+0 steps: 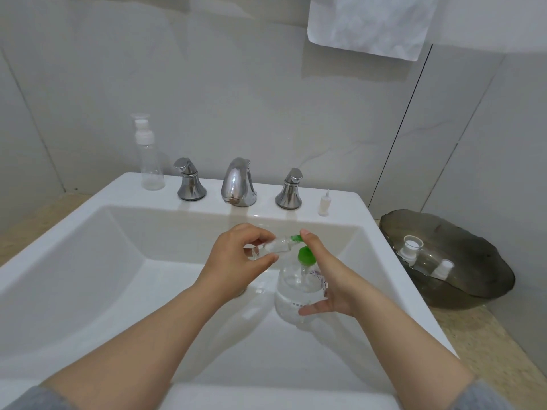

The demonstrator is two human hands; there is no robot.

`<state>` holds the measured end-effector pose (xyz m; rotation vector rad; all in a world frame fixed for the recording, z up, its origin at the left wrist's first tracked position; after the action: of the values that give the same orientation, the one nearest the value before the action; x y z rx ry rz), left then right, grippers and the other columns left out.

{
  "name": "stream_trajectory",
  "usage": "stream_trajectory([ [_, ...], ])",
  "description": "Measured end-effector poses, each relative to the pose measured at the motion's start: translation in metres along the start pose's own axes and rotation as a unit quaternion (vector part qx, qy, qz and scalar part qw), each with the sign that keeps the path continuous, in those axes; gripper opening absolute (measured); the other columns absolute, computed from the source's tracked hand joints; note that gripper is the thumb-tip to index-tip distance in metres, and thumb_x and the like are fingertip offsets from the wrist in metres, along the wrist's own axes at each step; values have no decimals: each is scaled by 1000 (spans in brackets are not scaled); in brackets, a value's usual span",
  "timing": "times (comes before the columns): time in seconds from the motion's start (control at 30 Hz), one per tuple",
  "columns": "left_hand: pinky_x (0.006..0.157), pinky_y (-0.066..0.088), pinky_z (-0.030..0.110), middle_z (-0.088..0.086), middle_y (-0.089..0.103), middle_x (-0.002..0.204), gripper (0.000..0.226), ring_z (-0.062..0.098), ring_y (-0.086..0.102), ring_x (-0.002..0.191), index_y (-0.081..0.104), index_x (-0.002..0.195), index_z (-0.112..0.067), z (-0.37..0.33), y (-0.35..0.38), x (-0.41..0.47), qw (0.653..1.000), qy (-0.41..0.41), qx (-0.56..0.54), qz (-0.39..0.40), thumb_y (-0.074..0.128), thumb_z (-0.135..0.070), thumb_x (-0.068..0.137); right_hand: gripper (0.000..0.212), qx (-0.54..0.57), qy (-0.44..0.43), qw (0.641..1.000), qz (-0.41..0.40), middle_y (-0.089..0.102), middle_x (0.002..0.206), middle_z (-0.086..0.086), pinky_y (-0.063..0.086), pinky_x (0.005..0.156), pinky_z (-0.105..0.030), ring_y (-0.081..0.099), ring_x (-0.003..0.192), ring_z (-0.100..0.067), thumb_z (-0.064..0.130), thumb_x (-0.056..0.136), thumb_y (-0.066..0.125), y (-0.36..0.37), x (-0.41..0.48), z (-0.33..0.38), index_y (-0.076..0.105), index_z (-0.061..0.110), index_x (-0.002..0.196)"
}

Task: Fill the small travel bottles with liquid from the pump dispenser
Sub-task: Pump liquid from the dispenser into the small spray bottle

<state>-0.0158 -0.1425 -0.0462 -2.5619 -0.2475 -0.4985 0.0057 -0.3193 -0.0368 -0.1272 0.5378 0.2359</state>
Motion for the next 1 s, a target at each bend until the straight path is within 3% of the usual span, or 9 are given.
stream_trajectory([
  [0.27,83,54,31,-11,63,93,25,1,59,88,72,95,-22,0,-1,0,1000,-3,-5,-3,79,-15,73,64,7,-11,1000,-9,39,134,9,59,77,-49,38,121,-21,76,78,53,2,-1,1,50,37,129],
  [0.7,83,55,33,-12,63,92,26,2,60,89,72,95,-23,1,0,-1,1000,0,2,-3,79,-14,72,58,46,-13,999,-10,42,127,9,56,79,-58,40,117,-21,65,81,60,2,0,-1,55,32,128],
  [0.87,83,54,31,-12,62,92,26,2,60,89,71,95,-23,2,0,-2,1000,7,21,8,79,-13,73,53,43,-18,999,-21,46,107,15,55,80,-58,37,116,-20,59,87,58,3,3,-1,54,26,128],
  [1.0,83,54,30,-13,62,92,25,1,59,88,71,95,-24,0,0,-3,1000,6,21,8,79,-14,73,56,37,-19,999,-24,45,106,15,56,79,-56,36,115,-20,61,87,56,2,4,-3,53,25,131],
])
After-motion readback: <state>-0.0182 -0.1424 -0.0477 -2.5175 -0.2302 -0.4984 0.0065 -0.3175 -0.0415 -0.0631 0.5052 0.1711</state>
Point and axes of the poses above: each hand's wrist, its own x-axis towards the middle knuckle, its own y-axis out of the palm, z = x × y, the point moved 1 cm from there along x, towards the middle knuckle
